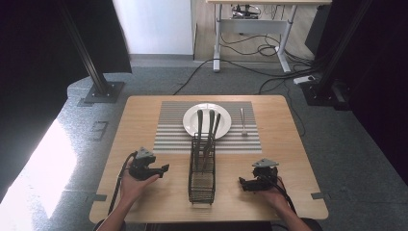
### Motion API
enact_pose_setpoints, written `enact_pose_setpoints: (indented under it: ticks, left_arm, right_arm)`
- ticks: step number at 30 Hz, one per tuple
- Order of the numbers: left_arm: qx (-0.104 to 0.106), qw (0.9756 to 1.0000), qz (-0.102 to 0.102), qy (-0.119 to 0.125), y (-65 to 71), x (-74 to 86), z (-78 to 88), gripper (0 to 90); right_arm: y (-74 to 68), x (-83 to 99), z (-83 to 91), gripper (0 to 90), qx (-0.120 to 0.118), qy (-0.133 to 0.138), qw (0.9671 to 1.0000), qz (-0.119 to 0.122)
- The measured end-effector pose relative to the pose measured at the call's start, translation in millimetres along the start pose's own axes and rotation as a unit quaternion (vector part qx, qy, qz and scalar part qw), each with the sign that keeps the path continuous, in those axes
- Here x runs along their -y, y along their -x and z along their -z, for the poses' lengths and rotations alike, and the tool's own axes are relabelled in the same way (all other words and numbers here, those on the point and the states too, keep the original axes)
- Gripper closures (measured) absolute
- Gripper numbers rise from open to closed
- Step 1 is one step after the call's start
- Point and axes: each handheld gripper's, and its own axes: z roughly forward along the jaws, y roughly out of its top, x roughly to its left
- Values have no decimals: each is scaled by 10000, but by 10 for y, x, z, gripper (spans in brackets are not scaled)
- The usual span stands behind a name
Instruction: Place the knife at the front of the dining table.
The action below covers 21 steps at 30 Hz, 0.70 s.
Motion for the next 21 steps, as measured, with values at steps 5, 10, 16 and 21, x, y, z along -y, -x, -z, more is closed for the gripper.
enact_pose_setpoints:
  ticks: [5,10,16,21]
  left_arm:
    - [2,10000,40,-4,-17,1,-2,285]
    - [-8,9999,95,49,-10,4,36,286]
    - [89,9984,444,325,-21,-51,146,275]
    - [86,9978,439,485,-27,-96,200,266]
  right_arm:
    - [4,-2,-2,0,3,-3,10000,3]
    - [-8,0,2,0,68,-13,10000,-65]
    - [15,-11,2,0,13,-58,10000,-11]
    - [20,-10,11,0,20,-94,10000,-5]
